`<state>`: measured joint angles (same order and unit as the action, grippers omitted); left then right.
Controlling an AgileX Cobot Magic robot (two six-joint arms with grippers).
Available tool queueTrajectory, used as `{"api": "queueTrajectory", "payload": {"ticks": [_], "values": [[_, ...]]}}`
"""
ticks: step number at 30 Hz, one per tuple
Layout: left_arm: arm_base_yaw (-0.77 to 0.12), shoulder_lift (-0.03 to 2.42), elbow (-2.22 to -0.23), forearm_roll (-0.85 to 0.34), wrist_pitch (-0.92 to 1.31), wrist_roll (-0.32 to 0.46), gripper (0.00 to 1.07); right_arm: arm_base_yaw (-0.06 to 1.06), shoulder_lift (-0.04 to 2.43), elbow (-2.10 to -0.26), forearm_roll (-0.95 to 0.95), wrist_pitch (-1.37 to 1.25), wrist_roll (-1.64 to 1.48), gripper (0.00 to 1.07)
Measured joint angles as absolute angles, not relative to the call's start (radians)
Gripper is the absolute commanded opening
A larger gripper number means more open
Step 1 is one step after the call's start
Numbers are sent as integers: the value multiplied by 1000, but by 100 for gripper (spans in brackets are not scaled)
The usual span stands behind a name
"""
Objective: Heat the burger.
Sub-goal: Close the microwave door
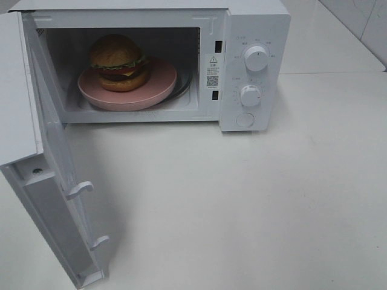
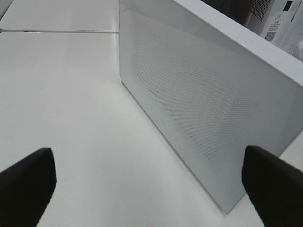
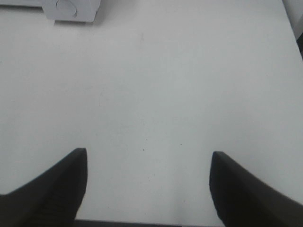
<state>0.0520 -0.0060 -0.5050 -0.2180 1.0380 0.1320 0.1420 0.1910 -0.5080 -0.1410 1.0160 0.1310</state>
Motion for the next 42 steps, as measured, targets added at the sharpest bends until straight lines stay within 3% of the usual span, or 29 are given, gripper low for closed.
{"api": "queueTrajectory", "payload": {"ticks": [11, 42], "values": [[52, -6, -505, -218, 1038, 132, 100, 78, 0, -504, -137, 1016, 123, 71], [52, -6, -505, -218, 1038, 132, 100, 70, -4, -504, -137, 1016, 121, 71]]}}
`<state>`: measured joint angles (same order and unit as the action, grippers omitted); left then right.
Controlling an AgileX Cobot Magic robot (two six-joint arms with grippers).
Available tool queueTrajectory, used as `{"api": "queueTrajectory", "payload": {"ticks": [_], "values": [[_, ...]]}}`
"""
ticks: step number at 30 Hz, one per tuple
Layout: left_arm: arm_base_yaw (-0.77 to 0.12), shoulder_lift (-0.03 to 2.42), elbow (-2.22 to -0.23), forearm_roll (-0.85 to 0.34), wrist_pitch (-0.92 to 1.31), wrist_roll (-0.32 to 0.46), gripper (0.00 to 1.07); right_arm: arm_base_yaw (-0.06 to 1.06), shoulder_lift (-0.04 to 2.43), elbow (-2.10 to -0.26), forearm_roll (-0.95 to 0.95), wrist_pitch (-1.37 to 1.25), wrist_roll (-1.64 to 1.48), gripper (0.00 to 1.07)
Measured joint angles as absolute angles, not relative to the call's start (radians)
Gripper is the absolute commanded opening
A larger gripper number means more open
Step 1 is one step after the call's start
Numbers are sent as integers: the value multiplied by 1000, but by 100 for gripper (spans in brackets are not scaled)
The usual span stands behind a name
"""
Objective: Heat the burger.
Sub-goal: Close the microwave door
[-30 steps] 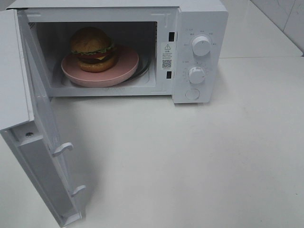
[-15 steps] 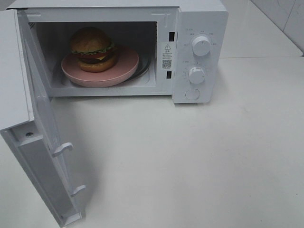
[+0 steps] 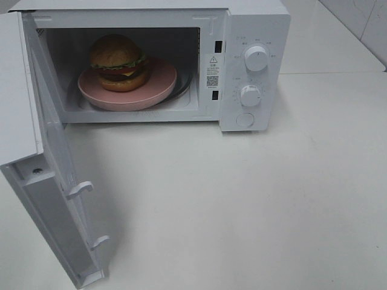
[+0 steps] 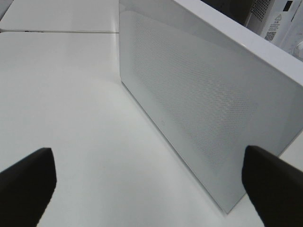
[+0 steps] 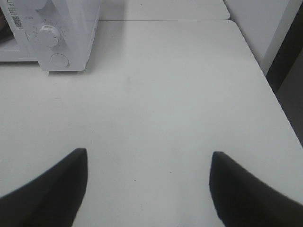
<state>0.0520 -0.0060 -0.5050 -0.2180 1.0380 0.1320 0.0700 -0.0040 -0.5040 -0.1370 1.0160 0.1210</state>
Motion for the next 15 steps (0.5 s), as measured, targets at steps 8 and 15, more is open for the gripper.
{"api": "queueTrajectory", "payload": {"ticks": [8, 15], "values": [[52, -6, -505, -218, 1038, 132, 100, 70, -4, -504, -137, 1016, 121, 71], [52, -6, -505, -218, 1038, 132, 100, 70, -4, -504, -137, 1016, 121, 71]]}}
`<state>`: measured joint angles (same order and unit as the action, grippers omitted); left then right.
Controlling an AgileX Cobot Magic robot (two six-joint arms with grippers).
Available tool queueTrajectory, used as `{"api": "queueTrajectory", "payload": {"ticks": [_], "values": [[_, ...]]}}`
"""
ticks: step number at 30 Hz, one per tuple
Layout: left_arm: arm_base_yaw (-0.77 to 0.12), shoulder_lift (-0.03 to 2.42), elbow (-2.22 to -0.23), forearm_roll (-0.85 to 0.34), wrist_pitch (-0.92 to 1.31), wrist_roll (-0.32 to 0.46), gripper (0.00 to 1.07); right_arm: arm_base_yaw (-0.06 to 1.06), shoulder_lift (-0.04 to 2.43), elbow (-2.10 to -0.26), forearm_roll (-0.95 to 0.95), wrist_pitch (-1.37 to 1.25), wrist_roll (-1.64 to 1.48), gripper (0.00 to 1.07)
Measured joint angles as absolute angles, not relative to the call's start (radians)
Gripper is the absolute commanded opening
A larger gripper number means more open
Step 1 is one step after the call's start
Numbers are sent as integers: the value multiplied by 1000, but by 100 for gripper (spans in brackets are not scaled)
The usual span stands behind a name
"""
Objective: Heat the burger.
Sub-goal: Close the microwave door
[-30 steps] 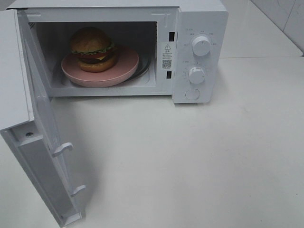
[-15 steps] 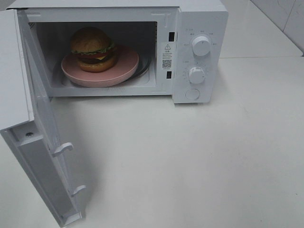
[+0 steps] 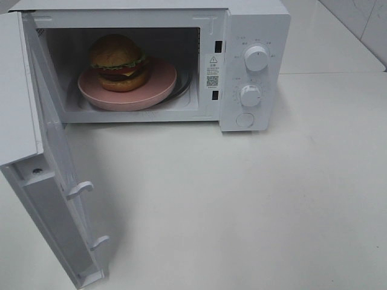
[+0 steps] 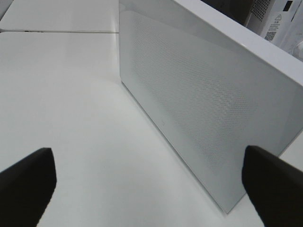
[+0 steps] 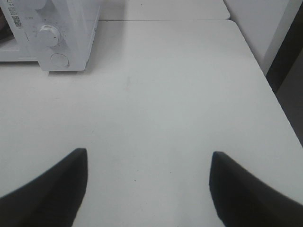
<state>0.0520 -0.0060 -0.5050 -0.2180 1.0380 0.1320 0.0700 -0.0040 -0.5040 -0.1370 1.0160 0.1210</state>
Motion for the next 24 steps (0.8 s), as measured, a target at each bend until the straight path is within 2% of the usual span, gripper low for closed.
{"api": "queueTrajectory", "payload": {"ticks": [6, 10, 14, 15, 16, 17, 18, 19, 20, 21, 22, 23, 24], "values": [[52, -6, -505, -218, 1038, 131, 99, 70, -4, -504, -137, 1016, 121, 71], [52, 4, -509, -218, 1030, 101, 96, 70, -4, -504, -137, 1016, 121, 71], [52, 48, -526, -223, 961, 80, 89, 70, -4, -504, -137, 1016, 121, 71], [52, 79, -527, -223, 920, 80, 82, 70, -4, -504, -137, 1016, 121, 71], [52, 79, -527, -223, 920, 80, 82, 70, -4, -504, -137, 1016, 121, 71], [52, 93, -527, -223, 903, 80, 77, 70, -4, -504, -137, 1016, 121, 71], [52, 127, -527, -223, 877, 80, 66, 70, -4, -504, -137, 1016, 121, 71], [52, 127, -527, -223, 877, 80, 66, 70, -4, -504, -137, 1016, 121, 71], [52, 166, -527, -222, 850, 80, 54, 70, -4, -504, -137, 1016, 121, 71], [52, 166, -527, -222, 850, 80, 54, 70, -4, -504, -137, 1016, 121, 71], [52, 182, -527, -222, 840, 80, 48, 70, -4, -504, -137, 1016, 121, 71], [52, 225, -527, -222, 807, 80, 34, 70, -4, -504, -137, 1016, 121, 71], [52, 225, -527, -222, 807, 80, 34, 70, -4, -504, -137, 1016, 121, 71]]}}
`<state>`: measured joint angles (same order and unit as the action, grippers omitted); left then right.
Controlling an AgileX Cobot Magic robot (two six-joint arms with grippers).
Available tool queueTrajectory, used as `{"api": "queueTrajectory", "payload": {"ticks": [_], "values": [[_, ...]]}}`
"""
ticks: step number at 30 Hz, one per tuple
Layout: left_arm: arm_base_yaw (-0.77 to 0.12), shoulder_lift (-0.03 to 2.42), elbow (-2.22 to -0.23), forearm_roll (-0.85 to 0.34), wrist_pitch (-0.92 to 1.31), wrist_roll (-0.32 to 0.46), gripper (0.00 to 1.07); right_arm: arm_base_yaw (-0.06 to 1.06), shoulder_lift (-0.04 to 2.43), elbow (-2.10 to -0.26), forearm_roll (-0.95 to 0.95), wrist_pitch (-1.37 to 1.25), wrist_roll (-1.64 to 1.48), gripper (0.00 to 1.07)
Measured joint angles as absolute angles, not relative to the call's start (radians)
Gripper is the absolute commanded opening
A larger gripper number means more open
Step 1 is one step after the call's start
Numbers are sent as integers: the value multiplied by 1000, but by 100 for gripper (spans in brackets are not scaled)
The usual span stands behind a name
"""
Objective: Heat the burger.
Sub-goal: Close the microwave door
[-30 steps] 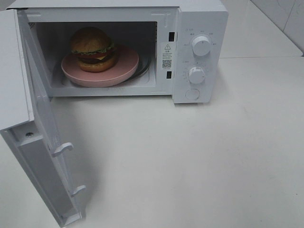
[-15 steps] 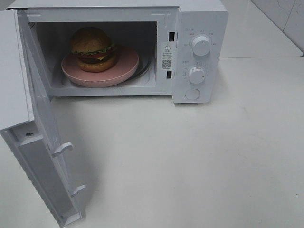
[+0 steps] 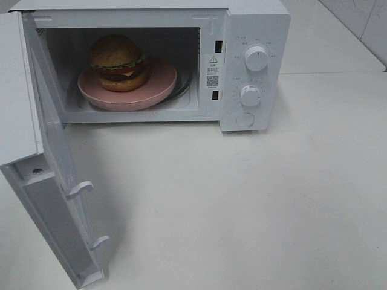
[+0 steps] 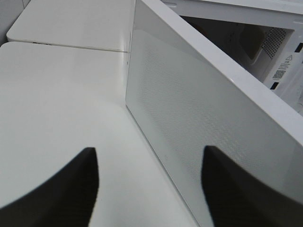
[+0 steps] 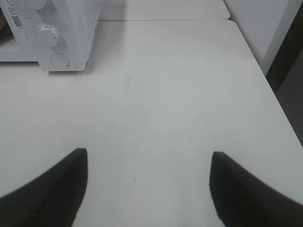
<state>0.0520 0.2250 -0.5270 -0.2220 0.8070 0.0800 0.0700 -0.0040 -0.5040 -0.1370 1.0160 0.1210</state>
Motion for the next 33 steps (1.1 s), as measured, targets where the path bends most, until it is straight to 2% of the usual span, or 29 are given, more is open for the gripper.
{"api": "queueTrajectory", "payload": {"ticks": [1, 2, 3, 5, 12, 18, 26, 29, 31, 32, 33], "values": [[52, 247, -526, -222, 786, 80, 27, 70, -4, -504, -137, 1016, 121, 71], [52, 290, -519, -219, 750, 80, 14, 70, -4, -504, -137, 1016, 121, 71], [52, 290, -519, -219, 750, 80, 14, 70, -4, -504, -137, 1016, 121, 71], [52, 360, -504, -217, 691, 80, 0, 70, -4, -504, -137, 1016, 121, 71], [52, 496, -463, -216, 490, 85, 0, 70, -4, -504, -137, 1016, 121, 71], [52, 622, -359, -216, 146, 114, 0, 70, -4, -504, -137, 1016, 121, 71], [52, 763, -260, -210, -151, 115, 0, 70, -4, -504, -137, 1016, 121, 71], [44, 835, -241, -160, -243, 114, 0, 70, -4, -504, -137, 1016, 121, 71], [22, 918, -235, -70, -319, 81, 0, 70, -4, -504, -137, 1016, 121, 71], [22, 918, -235, -70, -319, 81, 0, 70, -4, -504, -137, 1016, 121, 71], [3, 976, -235, 0, -377, 46, 0, 70, -4, -504, -137, 1016, 121, 71]]}}
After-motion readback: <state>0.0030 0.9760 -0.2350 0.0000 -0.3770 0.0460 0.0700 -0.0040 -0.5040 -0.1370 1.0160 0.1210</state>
